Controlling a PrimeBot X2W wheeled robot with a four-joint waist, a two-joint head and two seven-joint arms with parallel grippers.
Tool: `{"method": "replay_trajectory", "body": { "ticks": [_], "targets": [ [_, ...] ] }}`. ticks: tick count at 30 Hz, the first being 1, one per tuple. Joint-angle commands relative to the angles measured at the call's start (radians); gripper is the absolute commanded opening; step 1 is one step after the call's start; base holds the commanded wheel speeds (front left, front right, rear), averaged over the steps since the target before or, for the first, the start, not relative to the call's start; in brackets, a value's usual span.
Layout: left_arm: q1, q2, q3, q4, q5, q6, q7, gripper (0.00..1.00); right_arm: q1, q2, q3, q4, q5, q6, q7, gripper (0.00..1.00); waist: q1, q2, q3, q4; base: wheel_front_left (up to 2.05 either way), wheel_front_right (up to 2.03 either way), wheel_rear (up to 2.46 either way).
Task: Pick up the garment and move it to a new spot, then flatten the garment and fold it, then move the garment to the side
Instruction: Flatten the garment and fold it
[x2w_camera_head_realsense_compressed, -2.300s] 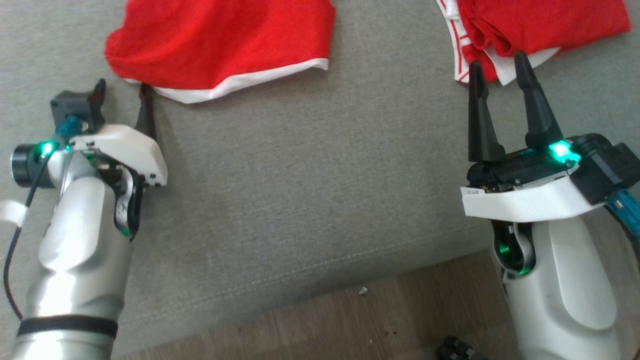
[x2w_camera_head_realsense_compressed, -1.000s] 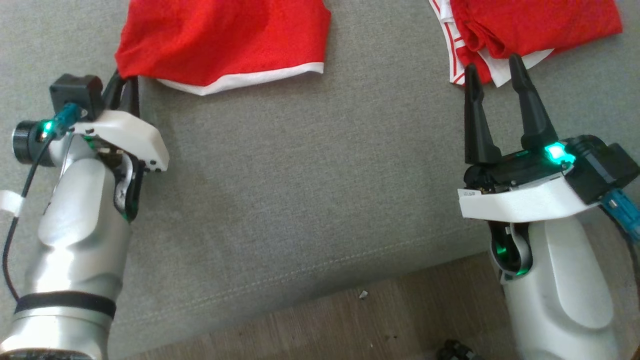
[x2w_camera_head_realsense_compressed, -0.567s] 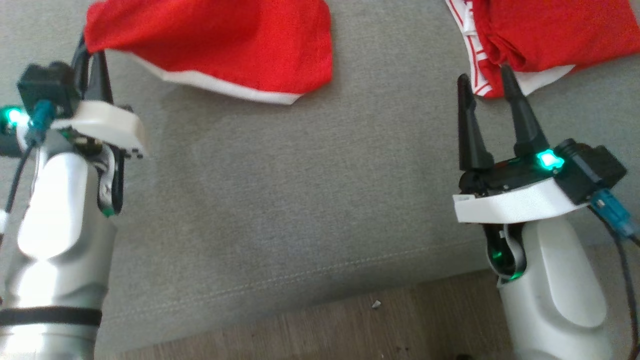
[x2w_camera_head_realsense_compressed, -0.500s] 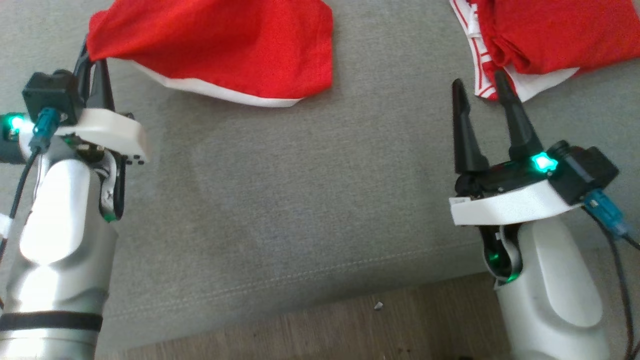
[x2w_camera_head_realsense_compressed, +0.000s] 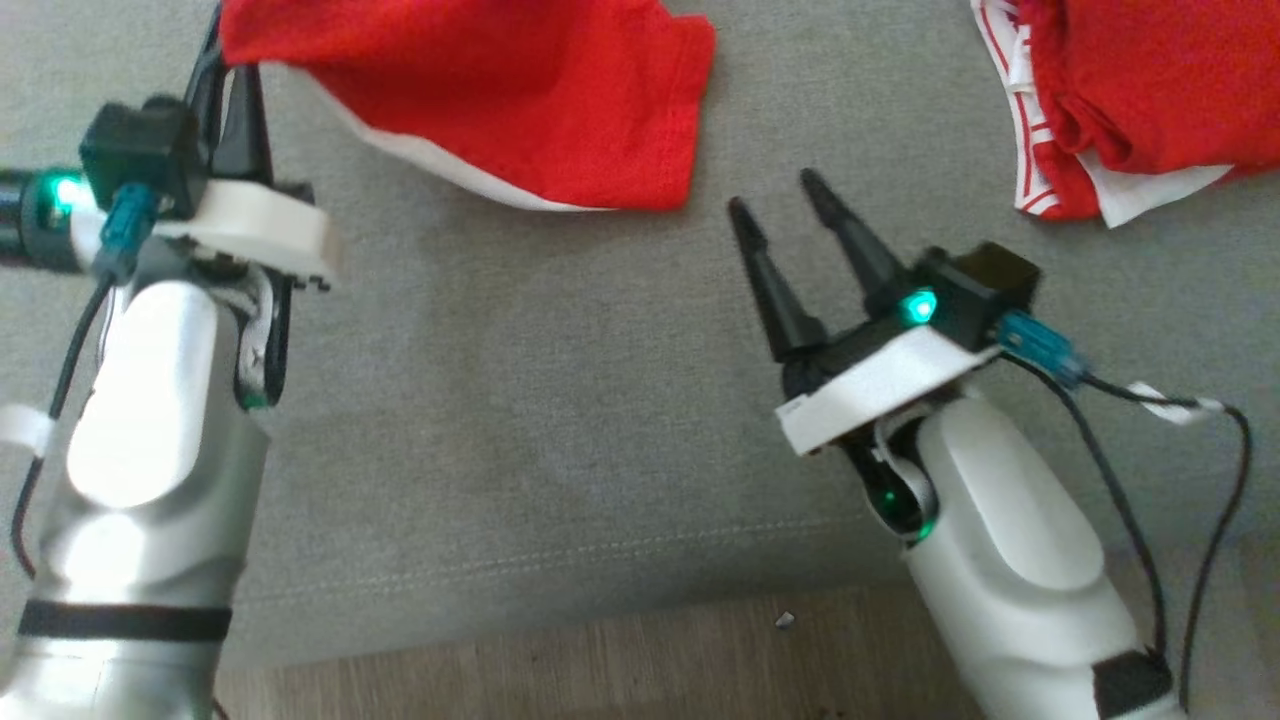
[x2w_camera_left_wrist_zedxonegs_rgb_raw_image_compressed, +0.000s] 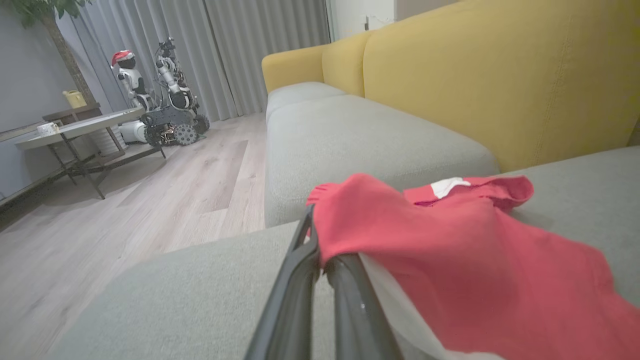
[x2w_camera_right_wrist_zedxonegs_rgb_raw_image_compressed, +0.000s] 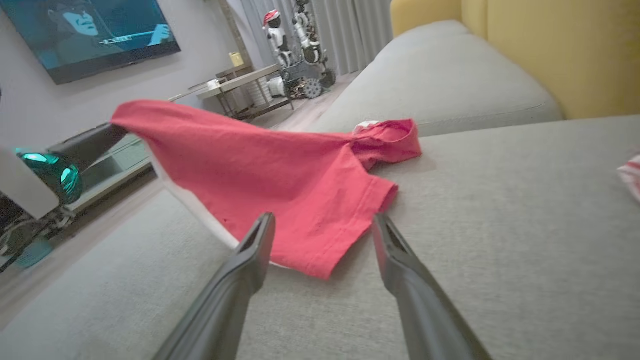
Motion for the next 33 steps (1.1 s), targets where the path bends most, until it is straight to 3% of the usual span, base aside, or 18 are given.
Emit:
{"method": "replay_trajectory", "body": {
  "ticks": [1,7,19,25,33],
  "targets": [
    [-0.064,0.025,0.025,-0.044,0.003,-0.004,0.002,0.0,-0.034,0.011,0.042,0.003,0.031,0.006,0.014,1.0,0.0,0.0,0.002,0.007,0.0,0.0,0.0],
    [-0.119,-0.003,-0.003,-0.072,0.001,-0.014,0.011,0.0,-0.117,0.011,0.122,0.145,0.109,0.006,0.04,1.0,0.0,0.0,0.004,0.023,0.0,0.0,0.0],
    [-0.181,-0.012,-0.057,-0.158,0.012,-0.036,0.085,0.0,-0.19,0.011,0.233,0.29,0.246,0.006,-0.032,1.0,0.0,0.0,-0.023,0.014,0.0,0.0,0.0],
    [-0.183,-0.019,-0.09,-0.199,0.014,-0.053,0.122,0.0,-0.205,0.011,0.189,0.323,0.271,0.006,-0.073,1.0,0.0,0.0,-0.036,-0.012,0.0,0.0,0.0],
    [-0.332,-0.11,-0.114,-0.254,-0.065,-0.103,0.185,0.0,-0.182,0.011,0.064,0.264,0.255,0.006,-0.091,1.0,0.0,0.0,-0.059,-0.093,0.0,0.0,0.0]
  ]
}}
